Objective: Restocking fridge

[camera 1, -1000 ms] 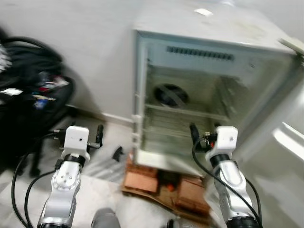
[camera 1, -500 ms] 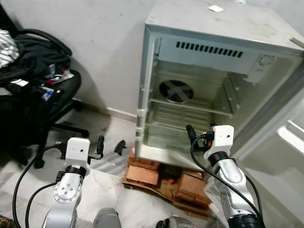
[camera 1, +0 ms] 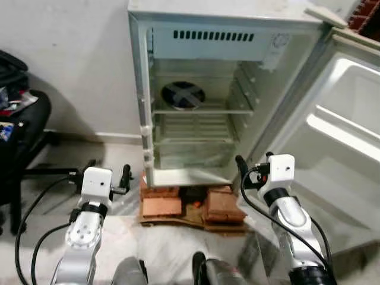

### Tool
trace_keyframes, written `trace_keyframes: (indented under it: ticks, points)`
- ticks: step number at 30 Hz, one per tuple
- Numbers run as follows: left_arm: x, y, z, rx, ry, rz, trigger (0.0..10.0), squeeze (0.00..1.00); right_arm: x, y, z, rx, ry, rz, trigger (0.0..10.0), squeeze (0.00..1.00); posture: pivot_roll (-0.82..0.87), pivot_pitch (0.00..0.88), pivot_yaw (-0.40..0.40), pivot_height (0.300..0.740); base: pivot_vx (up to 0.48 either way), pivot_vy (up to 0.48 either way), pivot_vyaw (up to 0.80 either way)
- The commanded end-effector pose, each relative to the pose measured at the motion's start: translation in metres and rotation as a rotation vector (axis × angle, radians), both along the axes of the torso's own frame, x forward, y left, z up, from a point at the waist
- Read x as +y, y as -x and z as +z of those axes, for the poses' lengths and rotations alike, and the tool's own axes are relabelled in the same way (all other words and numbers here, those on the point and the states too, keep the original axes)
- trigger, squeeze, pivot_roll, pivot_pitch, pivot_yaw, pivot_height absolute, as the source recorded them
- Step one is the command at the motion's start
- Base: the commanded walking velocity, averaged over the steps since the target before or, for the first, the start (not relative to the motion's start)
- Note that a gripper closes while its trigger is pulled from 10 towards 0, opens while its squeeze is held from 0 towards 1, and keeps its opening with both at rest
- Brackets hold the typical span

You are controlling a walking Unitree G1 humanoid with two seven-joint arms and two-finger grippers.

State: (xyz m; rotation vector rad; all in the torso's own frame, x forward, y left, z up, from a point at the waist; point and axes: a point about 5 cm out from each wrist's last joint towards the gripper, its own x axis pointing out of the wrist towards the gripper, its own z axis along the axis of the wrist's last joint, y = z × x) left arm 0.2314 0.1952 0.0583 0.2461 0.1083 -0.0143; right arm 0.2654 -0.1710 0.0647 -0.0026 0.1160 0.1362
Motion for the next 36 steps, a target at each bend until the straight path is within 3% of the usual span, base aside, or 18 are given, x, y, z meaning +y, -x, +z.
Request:
trace_keyframes:
  ticks: [1, 12, 20, 25, 36]
  points:
    - [-0.002, 0.001, 0.0, 0.0, -0.01, -0.011, 10.0, 0.0, -0.001, -0.002, 0.007, -0.025, 0.01, 0.002, 10.0, 0.0, 0.08, 0.053, -0.067, 0.74, -0.266, 0.0, -0.48]
    - [-0.002, 0.009, -0.008, 0.037, -0.006, -0.014, 10.0, 0.0, 0.003, 0.011, -0.003, 0.006, 0.0, -0.019, 10.0, 0.0, 0.09, 0.041, -0.069, 0.74, -0.264, 0.0, -0.29]
    - [-0.003, 0.004, -0.009, 0.043, -0.014, -0.035, 10.0, 0.0, -0.002, 0.012, -0.004, 0.016, -0.003, -0.06, 10.0, 0.0, 0.08, 0.03, -0.064, 0.74, 0.0, 0.0, -0.42]
    - [-0.002, -0.002, -0.007, 0.044, -0.02, -0.051, 10.0, 0.0, 0.0, 0.003, 0.002, -0.015, 0.006, -0.045, 10.0, 0.0, 0.08, 0.031, -0.048, 0.74, 0.0, -0.331, -0.66]
    - [-0.006, -0.006, -0.008, 0.051, -0.012, -0.093, 10.0, 0.0, -0.003, -0.006, 0.01, -0.046, 0.013, -0.052, 10.0, 0.0, 0.07, 0.035, -0.044, 0.74, 0.0, -0.477, 0.0]
